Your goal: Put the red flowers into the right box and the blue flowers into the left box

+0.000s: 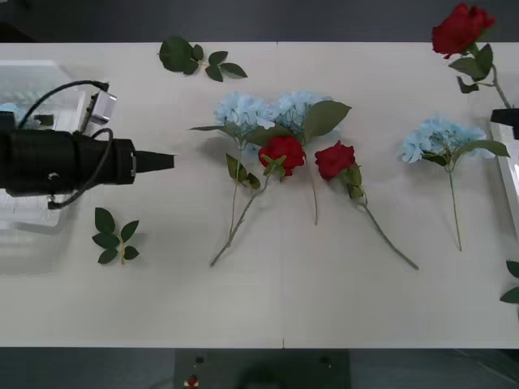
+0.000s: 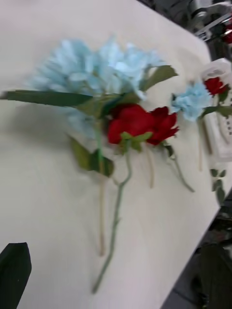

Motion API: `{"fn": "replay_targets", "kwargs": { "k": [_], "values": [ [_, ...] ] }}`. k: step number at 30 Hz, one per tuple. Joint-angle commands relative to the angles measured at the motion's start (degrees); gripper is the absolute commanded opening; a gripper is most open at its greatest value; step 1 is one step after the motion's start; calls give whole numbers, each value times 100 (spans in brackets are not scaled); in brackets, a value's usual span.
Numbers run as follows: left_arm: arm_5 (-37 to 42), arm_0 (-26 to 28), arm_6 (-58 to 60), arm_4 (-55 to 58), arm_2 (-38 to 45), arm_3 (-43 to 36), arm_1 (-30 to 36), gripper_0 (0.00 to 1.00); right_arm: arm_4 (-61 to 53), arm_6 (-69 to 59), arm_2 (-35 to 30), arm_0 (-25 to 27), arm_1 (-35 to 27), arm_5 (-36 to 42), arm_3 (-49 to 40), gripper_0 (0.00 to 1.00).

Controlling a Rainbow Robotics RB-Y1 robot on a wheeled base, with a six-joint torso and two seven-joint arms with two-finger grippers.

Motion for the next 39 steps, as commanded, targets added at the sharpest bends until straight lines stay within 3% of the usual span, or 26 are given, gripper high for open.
{"fn": "replay_targets", "kwargs": {
  "k": [1,4,11,20,29,30,31,32,33,36,38,39],
  "values": [
    [1070,-394,-78,-813,834,681,-475,100,382,-215,-88,-23,-152,-40,728,0],
    [1730,-807,-61,-1586,1141,1252,-897,100,804,-241,-79,30,-126,-40,1361,0],
    [2441,-1528,177,-3405,1712,1956,-1829,100,1252,-268,-88,109,138,-75,2714,0],
    [2485,-1906,1389,-5691,1862,1622,-2910,100,1411,-224,-88,92,771,-734,3760,0],
    [2292,-1906,2409,-6851,1308,936,-3464,100,1551,-224,-88,74,1131,-1341,4138,0],
    [2257,-1906,2506,-6921,1211,866,-3473,100,1569,-215,-88,57,1149,-1367,4155,4],
    [2213,-1906,2602,-6974,1115,813,-3481,100,1586,-215,-88,48,1157,-1367,4182,14],
    [2125,-1906,2725,-7009,992,769,-3490,100,1613,-206,-88,30,1157,-1358,4208,37],
    [2063,-1906,2813,-7027,913,752,-3499,100,1630,-197,-79,30,1157,-1358,4208,52],
    [1765,-1906,3033,-7123,596,752,-3499,100,1709,-171,-79,-23,1157,-1218,4199,87],
    [1624,-1906,3077,-7290,385,752,-3499,100,1832,-136,-79,-84,1157,-1077,4182,100],
    [1545,-1906,3103,-7404,245,752,-3499,100,1999,-118,-70,-154,1157,-963,4182,100]
  ]
}}
